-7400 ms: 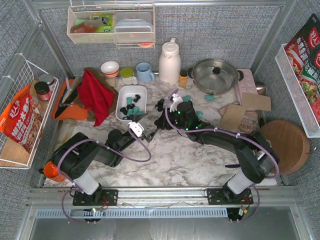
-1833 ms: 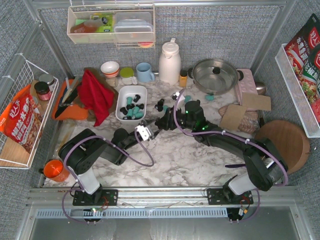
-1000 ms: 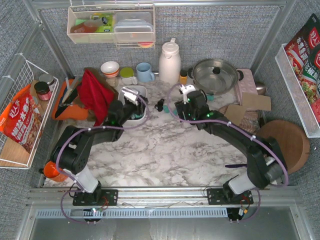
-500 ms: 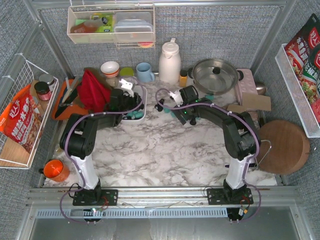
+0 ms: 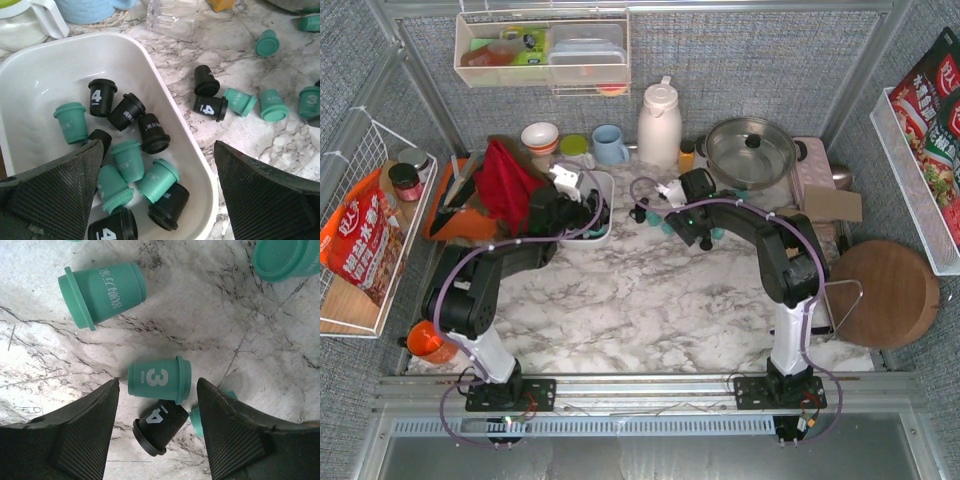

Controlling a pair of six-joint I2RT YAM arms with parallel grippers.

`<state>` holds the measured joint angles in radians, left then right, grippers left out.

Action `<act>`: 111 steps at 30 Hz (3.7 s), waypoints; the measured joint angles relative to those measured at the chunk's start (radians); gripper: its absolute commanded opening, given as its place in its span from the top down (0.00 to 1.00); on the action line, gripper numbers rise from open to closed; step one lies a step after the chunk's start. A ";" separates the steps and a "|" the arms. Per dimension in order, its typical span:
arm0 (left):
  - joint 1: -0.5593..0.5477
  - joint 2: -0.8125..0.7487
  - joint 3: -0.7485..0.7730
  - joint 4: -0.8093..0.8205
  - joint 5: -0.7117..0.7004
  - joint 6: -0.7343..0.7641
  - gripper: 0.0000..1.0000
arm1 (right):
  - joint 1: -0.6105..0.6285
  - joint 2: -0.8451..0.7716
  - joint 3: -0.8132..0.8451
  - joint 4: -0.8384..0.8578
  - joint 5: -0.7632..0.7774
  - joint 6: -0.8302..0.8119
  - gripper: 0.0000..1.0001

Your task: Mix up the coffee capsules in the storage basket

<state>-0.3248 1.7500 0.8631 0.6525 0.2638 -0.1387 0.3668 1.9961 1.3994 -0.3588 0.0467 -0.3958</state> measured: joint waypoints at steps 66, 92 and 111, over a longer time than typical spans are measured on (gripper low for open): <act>-0.342 -0.013 -0.076 0.422 0.336 -0.337 0.42 | 0.069 -0.642 -0.948 1.326 -0.634 -0.385 0.68; -0.348 -0.010 -0.054 0.405 0.316 -0.358 0.68 | 0.077 -0.697 -0.946 1.255 -0.560 -0.388 0.03; 0.005 0.084 0.222 -0.201 -0.059 -0.198 0.61 | 0.008 -0.621 -0.492 0.626 0.003 0.243 0.01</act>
<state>-0.3199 1.8339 1.0851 0.4519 0.2047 -0.3370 0.3748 1.3750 0.9077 0.2668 0.0494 -0.1524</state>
